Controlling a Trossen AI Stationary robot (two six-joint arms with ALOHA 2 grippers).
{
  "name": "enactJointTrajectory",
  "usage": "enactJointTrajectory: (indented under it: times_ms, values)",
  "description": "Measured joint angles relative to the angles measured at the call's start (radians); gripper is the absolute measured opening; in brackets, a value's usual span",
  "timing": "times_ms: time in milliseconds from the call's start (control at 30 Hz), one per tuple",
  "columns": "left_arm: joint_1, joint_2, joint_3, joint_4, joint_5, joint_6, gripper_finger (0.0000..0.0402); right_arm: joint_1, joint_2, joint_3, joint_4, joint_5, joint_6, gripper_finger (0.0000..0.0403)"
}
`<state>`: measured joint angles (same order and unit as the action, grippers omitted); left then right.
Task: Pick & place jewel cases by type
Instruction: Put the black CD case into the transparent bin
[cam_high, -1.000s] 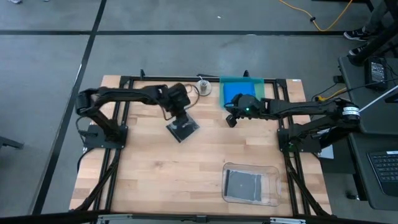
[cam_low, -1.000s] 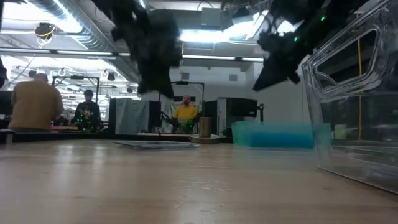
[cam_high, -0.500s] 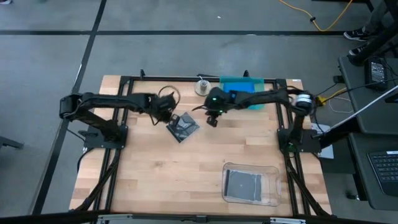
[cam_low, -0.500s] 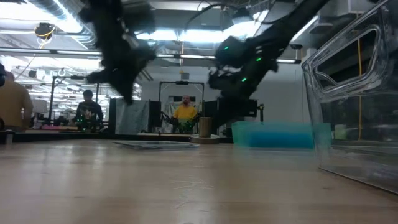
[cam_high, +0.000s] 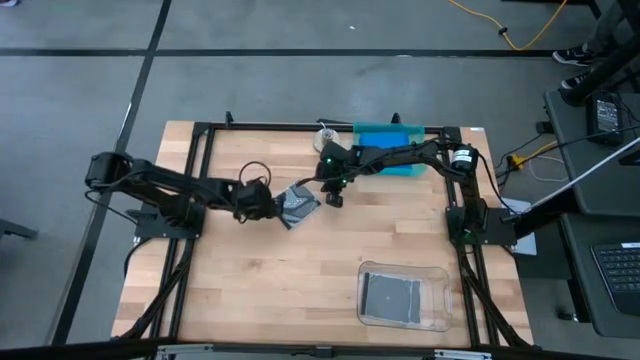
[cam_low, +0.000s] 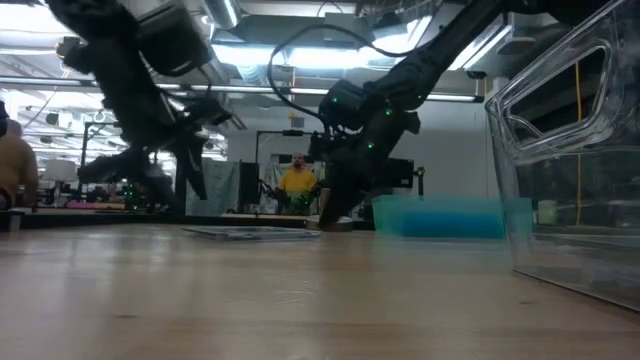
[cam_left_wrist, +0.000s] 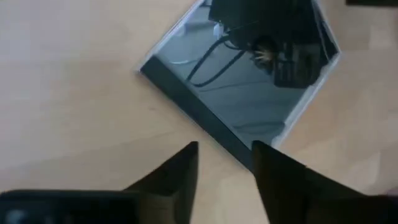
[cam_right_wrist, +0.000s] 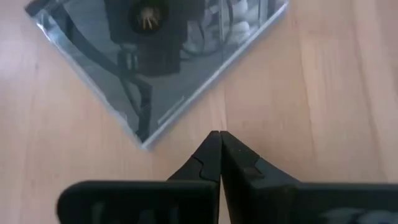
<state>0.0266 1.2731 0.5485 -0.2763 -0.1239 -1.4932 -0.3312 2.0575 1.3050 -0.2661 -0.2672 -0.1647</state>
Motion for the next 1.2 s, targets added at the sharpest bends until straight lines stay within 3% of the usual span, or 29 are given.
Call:
enactJointTrajectory:
  times_ms: [200, 333, 567, 833, 1200]
  values:
    - [-0.039, 0.047, -0.052, 0.058, -0.058, -0.149, 0.0217, -0.001, 0.0, -0.001, -0.008, -0.045, -0.015, 0.0009]
    - [-0.032, 0.11, -0.051, 0.127, -0.067, -0.159, 0.0237, 0.0, 0.0, -0.001, -0.008, -0.052, -0.057, 0.0004]
    - [-0.006, 0.226, -0.045, 0.295, -0.058, -0.195, 0.0241, -0.005, 0.0, -0.001, -0.008, -0.056, -0.077, 0.0009]
    - [0.04, 0.241, -0.046, 0.325, -0.021, -0.172, 0.0234, -0.015, 0.002, -0.001, -0.003, -0.071, -0.11, 0.0005]
    - [0.058, 0.243, -0.048, 0.336, -0.007, -0.145, 0.0233, -0.055, 0.028, 0.001, 0.014, -0.226, -0.109, 0.0005]
